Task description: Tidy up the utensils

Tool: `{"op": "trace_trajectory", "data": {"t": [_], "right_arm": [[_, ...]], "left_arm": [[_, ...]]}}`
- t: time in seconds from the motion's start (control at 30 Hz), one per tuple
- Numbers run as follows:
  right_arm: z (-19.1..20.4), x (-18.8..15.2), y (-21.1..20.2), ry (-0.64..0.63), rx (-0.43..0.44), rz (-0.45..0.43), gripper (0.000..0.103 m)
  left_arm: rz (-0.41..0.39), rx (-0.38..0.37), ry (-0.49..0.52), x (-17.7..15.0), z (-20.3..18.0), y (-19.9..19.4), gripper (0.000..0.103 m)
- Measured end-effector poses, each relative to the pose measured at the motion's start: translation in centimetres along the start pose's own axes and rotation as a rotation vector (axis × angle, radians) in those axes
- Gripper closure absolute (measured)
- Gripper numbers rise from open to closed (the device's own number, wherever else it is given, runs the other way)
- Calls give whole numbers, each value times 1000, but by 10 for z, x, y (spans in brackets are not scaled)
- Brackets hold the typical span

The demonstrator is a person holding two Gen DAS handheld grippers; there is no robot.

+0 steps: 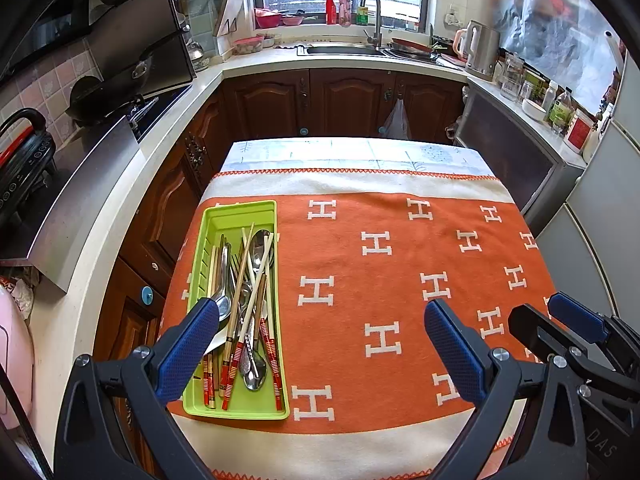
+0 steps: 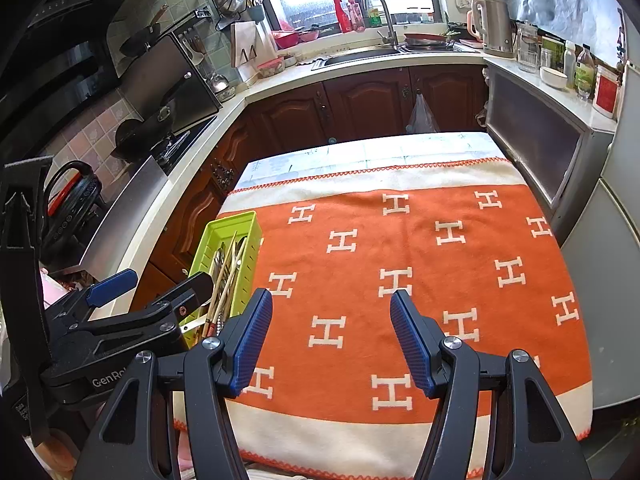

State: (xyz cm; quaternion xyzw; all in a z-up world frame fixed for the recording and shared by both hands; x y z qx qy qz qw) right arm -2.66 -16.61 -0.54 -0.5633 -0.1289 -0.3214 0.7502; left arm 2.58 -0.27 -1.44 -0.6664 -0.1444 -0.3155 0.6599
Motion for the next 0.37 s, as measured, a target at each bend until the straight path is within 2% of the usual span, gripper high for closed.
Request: {"op": "trace_trajectory", "data": {"t": [0.37], "right_arm": [[0,-1,1,2,1,2,40]], "left_arm": [[3,3,-3,-1,0,1,2]]}}
Point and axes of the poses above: each gripper's, at about its wrist camera, not at the fingertips, and y roughly the way its jaws point, z to its left, x to its top, the point moved 1 cm from there along y, roughly the way its jaws point, and after that the axes turned 5 degrees about y, right-handed, at the moved point
